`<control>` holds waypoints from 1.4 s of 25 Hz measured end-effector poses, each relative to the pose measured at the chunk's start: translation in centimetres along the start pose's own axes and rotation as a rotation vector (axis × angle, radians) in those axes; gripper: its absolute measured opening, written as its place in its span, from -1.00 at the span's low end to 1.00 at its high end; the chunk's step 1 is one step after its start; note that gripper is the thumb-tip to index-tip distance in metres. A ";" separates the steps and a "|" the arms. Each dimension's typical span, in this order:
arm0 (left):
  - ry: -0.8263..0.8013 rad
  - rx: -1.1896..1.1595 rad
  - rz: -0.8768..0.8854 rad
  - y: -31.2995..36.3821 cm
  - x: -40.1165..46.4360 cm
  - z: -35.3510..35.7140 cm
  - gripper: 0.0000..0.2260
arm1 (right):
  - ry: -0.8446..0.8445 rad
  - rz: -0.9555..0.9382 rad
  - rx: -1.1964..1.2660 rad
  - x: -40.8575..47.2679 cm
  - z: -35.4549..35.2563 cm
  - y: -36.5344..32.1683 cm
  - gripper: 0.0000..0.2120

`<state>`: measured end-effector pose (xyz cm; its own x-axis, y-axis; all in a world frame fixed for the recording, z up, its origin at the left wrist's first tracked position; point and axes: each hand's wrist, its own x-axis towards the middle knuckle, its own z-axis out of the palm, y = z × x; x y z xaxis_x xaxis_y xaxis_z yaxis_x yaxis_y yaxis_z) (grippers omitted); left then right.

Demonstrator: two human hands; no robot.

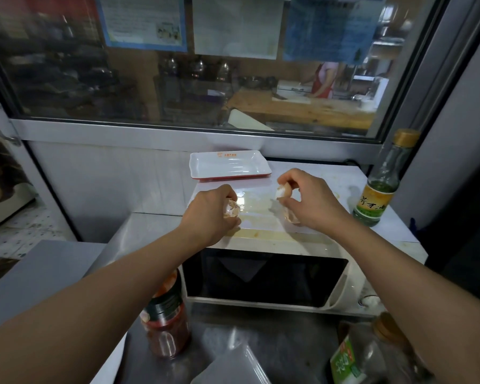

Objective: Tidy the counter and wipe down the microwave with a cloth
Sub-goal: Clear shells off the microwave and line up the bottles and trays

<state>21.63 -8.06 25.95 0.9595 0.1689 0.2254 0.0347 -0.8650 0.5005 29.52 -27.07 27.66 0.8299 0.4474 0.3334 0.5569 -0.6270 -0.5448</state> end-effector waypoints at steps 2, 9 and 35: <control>-0.009 -0.006 0.014 0.5 0.1 0.3 -0.64 | 0.028 0.042 0.010 -0.6 -0.6 1.0 -0.74; -0.022 -0.015 0.036 1.7 0.4 1.5 -0.63 | -0.011 0.073 -0.015 -2.4 0.2 3.1 -0.68; -0.006 -0.028 0.022 2.0 1.1 2.4 -0.66 | -0.120 0.044 -0.039 -1.5 1.7 5.6 -0.53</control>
<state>23.39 -10.76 25.19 0.9615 0.1472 0.2319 0.0058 -0.8550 0.5186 31.28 -30.17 22.83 0.8449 0.4901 0.2142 0.5226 -0.6710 -0.5260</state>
